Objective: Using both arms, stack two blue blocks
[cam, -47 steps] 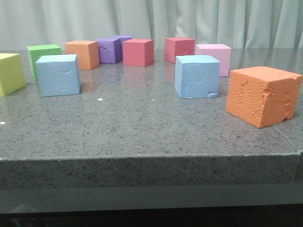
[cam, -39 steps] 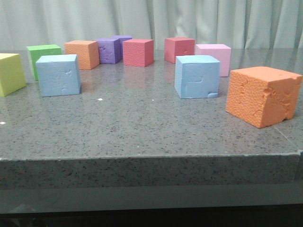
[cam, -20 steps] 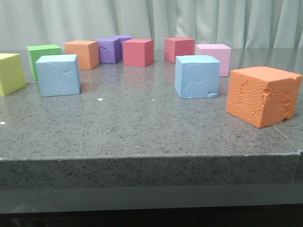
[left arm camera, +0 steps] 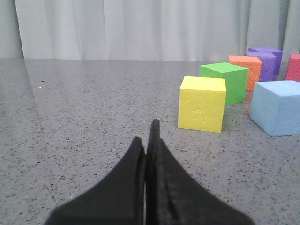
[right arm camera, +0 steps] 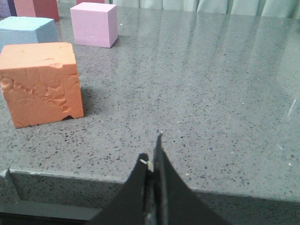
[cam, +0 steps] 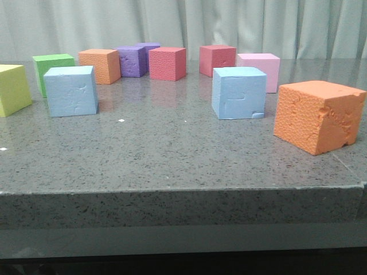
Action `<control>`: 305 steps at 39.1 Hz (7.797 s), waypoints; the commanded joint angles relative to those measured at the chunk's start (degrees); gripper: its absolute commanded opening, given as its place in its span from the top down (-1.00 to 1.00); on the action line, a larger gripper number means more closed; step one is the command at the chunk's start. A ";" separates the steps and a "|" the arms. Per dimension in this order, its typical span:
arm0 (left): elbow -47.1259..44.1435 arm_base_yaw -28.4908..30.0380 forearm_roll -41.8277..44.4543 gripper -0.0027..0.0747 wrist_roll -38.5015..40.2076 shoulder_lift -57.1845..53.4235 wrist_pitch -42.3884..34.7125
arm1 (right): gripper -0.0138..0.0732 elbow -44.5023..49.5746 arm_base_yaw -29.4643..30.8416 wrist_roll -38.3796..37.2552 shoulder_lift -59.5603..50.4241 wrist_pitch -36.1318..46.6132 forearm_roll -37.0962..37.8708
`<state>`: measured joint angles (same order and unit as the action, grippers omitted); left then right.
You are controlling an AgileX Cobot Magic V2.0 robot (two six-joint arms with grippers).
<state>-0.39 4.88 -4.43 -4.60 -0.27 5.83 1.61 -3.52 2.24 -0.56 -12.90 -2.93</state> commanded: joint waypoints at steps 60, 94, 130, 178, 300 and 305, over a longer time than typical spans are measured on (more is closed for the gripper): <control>2.17 0.07 -1.91 0.98 0.31 -1.00 -36.05 | 0.84 -21.19 0.08 -0.14 1.54 4.56 0.57; 39.19 0.07 -1.21 0.98 -0.18 29.27 12.96 | 0.84 -43.73 0.08 -0.14 29.62 -12.60 0.57; 39.33 0.07 -1.47 -0.76 -0.18 30.33 8.58 | -0.82 -43.73 0.08 -0.14 29.69 -10.60 0.57; 39.33 0.07 -1.46 -0.80 -0.18 30.33 3.41 | -0.82 -79.93 -20.84 -10.94 86.67 -25.52 -6.58; 39.33 0.07 -1.46 -0.80 -0.18 30.33 3.41 | -0.77 -93.56 -35.89 -22.84 97.07 -23.56 0.48; 39.33 0.07 -1.46 -0.80 -0.18 30.33 3.41 | -0.49 -93.55 -35.89 -22.84 96.58 -24.03 0.62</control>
<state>36.93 4.88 -5.56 -4.69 29.52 14.09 -89.82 -39.42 -20.92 99.45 -39.37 -3.04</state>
